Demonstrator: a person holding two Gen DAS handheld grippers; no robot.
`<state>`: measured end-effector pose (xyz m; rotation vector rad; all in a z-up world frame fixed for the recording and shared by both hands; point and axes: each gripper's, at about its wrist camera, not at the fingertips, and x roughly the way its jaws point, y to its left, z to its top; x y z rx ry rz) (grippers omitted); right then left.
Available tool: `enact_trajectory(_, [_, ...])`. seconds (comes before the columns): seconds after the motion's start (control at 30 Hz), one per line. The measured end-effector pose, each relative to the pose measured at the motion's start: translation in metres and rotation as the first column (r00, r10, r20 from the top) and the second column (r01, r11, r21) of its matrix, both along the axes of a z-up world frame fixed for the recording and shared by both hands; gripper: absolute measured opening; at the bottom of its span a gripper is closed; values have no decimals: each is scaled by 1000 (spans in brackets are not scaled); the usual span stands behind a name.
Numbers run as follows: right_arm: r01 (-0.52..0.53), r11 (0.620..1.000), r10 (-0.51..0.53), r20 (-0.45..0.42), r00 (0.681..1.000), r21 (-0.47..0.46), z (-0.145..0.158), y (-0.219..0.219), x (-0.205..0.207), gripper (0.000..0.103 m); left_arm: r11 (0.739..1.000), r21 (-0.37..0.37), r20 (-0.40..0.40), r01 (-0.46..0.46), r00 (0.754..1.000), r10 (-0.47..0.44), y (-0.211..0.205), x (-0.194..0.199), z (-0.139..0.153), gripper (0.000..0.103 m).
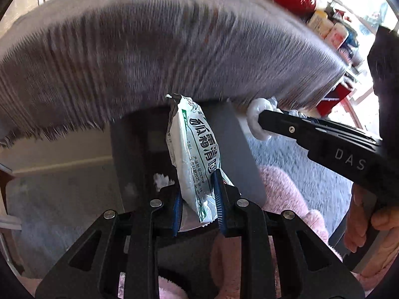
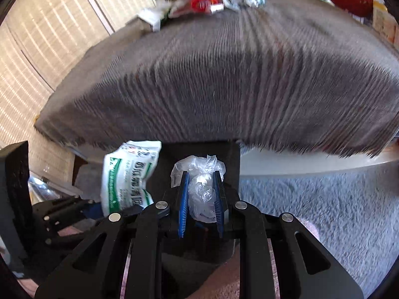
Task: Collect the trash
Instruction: 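Lower both held items into the bin and open both tools, then move both tools back over the trash pile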
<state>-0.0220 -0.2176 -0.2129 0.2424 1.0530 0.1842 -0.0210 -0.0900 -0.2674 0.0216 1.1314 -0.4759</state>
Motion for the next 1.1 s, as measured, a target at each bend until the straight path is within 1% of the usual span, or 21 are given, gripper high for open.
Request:
enact_trajectory(0.1, [-15,1000,15,-29,999,4,-11,5,2,20,1000,12,-19,-3,1000,3,-1,4,-9,21])
enact_trajectory(0.2, [-20,1000,20,-49,999,10,-17,8,6,20,1000,16,-27,-10,1000,10,-2,9,-12,21])
enact_trajectory(0.37, [-19,1000,20,-59,998,22,-19,8,11,25,1000,15,-53,-23,998,23,-1,12,-19,24])
enact_trajectory(0.47, [-19,1000,20,-62,998,17,-17,9,13,32,1000,13,-59,-26,998,27,-2,12,-20,25])
enact_trajectory(0.5, [-18,1000,20,-63,998,22,-17,9,13,40,1000,11,-60,-26,998,26,-3,12,-20,25])
enact_trajectory(0.53, [-17,1000,19,-62,998,26,-16,9,13,45,1000,10,-60,-25,998,26,-1,12,-20,25])
enact_trajectory(0.57, [-15,1000,17,-61,998,25,-14,9,13,45,1000,7,-59,-25,998,26,1,13,-20,26])
enact_trajectory(0.6, [-14,1000,15,-59,998,23,-12,9,13,46,1000,2,-59,-29,998,29,2,14,-17,31])
enact_trajectory(0.63, [-11,1000,13,-57,998,21,-10,8,13,48,999,0,-57,-32,998,32,2,14,-16,37])
enact_trajectory(0.67, [-7,1000,8,-52,999,19,-8,7,13,52,999,0,-53,-34,998,34,5,14,-13,41])
enact_trajectory(0.73, [5,1000,-4,-40,999,12,-2,5,13,66,999,3,-38,-41,998,42,7,14,-8,56])
enact_trajectory(0.77, [13,1000,-13,-32,999,5,0,3,13,68,999,4,-28,-46,999,47,8,14,-6,59])
enact_trajectory(0.8, [18,1000,-18,-28,999,-1,3,1,13,73,999,5,-20,-51,999,51,9,15,-3,65])
enact_trajectory(0.83, [28,1000,-28,-20,999,-12,6,-1,12,83,999,7,-13,-54,998,54,10,15,-1,70])
enact_trajectory(0.87, [38,999,-38,-6,999,-27,10,-3,11,90,998,9,-6,-56,998,56,10,15,1,74])
enact_trajectory(0.9, [46,998,-46,8,999,-41,13,-4,11,99,998,9,-1,-58,998,58,11,15,3,82])
enact_trajectory(0.93, [57,996,-56,31,998,-62,17,-6,9,100,998,8,11,-62,998,62,12,15,7,89])
enact_trajectory(0.97, [66,995,-63,40,997,-76,20,-9,9,100,998,9,19,-64,998,64,13,14,10,92])
enact_trajectory(1.0, [72,994,-69,43,997,-78,21,-11,9,100,998,11,29,-63,998,62,13,14,13,93])
enact_trajectory(1.1, [101,993,-98,58,994,-55,29,-26,10,100,999,16,45,-49,998,48,14,19,25,94])
